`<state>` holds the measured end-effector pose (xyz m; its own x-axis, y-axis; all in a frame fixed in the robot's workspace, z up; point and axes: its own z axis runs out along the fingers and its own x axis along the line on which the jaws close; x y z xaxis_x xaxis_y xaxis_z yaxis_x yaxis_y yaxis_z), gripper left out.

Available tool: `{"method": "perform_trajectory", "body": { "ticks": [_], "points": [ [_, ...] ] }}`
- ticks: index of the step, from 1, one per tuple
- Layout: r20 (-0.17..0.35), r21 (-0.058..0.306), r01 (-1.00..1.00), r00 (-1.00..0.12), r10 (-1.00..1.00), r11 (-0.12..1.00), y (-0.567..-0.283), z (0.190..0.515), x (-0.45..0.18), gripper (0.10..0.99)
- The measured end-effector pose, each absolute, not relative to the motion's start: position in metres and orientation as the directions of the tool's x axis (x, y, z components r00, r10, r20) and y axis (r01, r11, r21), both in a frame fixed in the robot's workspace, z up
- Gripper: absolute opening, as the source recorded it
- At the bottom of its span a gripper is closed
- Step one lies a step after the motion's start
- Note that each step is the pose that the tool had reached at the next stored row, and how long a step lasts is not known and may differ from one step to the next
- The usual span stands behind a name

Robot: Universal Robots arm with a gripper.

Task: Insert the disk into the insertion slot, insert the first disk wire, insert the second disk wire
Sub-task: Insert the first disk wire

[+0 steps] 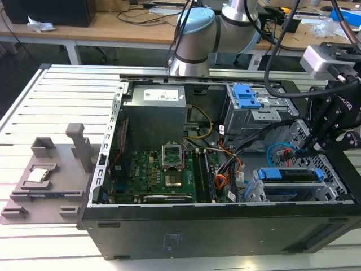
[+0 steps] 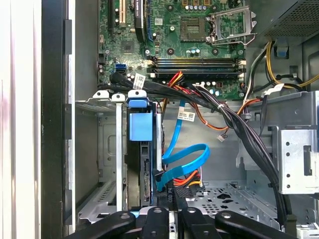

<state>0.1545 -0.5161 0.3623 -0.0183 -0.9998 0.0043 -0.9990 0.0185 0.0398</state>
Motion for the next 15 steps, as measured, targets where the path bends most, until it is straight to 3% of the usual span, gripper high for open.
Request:
{"method": "perform_trajectory", "body": {
  "ticks": [15],
  "points": [
    [0.006,0.040,-0.999,-0.018,-1.000,0.019,-0.5224,0.3615,0.1545,0.165]
  ]
}}
